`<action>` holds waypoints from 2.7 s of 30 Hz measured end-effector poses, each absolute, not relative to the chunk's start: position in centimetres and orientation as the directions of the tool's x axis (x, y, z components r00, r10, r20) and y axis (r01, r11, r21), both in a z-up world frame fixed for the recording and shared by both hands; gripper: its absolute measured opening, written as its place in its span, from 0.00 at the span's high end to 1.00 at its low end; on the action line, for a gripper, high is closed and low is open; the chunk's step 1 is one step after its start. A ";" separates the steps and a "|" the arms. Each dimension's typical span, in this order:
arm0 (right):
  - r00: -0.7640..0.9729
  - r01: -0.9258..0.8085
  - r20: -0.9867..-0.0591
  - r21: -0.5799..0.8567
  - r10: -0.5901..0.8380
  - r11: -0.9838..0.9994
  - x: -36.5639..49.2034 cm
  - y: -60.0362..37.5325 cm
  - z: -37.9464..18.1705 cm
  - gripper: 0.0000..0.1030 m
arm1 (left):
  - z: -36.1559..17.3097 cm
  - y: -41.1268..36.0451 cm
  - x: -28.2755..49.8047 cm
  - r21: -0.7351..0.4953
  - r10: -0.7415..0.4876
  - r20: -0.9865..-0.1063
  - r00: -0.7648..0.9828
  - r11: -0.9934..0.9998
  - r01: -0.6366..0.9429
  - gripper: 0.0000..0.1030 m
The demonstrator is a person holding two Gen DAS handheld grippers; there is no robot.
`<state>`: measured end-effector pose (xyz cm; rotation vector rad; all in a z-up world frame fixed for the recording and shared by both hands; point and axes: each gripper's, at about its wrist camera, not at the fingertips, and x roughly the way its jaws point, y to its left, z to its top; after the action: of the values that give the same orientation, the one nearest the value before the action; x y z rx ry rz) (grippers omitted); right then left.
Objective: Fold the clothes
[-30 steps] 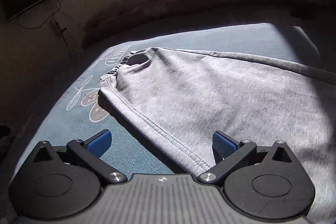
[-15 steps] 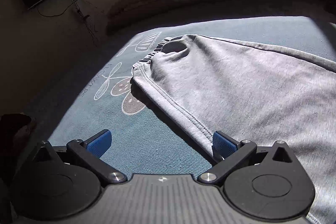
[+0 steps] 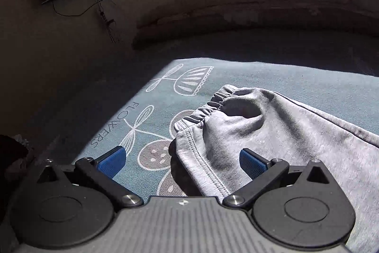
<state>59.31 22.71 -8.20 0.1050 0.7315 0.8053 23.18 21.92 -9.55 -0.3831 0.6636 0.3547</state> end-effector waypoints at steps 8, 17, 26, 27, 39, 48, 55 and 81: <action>0.413 -0.719 -0.625 0.223 0.663 0.659 57.3 29.2 -11.0 0.00 | -9.7 22.3 23.3 -0.233 0.223 -0.642 0.734 0.855 -0.463 0.01; 0.544 -0.664 -0.625 0.088 0.560 0.742 56.4 28.1 -9.9 0.00 | -9.5 20.9 23.6 -0.209 0.210 -0.628 0.749 0.882 -0.422 0.01; 0.350 -0.629 -0.619 0.401 0.703 0.666 56.4 23.4 -7.0 0.00 | -9.2 20.3 23.7 -0.235 0.180 -0.620 0.763 0.886 -0.400 0.01; 0.355 -0.617 -0.626 0.401 0.694 0.677 56.1 21.9 -6.0 0.00 | -9.1 20.1 23.7 -0.239 0.170 -0.618 0.768 0.889 -0.390 0.01; 0.666 -0.321 -0.652 0.188 0.363 0.928 52.3 -7.9 4.9 0.00 | -8.8 17.9 23.9 -0.257 0.099 -0.610 0.786 0.913 -0.315 0.01; 0.629 -0.012 -0.706 0.410 0.325 0.912 54.7 -23.9 -4.0 0.00 | -9.4 15.0 25.8 -0.220 0.088 -0.626 0.774 0.933 -0.285 0.01; 0.601 0.021 -0.740 0.392 0.302 0.920 58.2 -24.3 -10.1 0.00 | -10.5 13.1 27.4 -0.166 0.074 -0.655 0.752 0.957 -0.239 0.01; 0.652 -0.111 -0.725 0.200 0.223 0.974 55.5 -22.4 -5.7 0.00 | -10.5 13.3 27.2 -0.187 0.055 -0.667 0.743 0.953 -0.239 0.01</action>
<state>55.50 -22.38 -5.72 0.1422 0.8400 0.1901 27.19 13.27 -10.54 -0.2690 0.7179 0.1631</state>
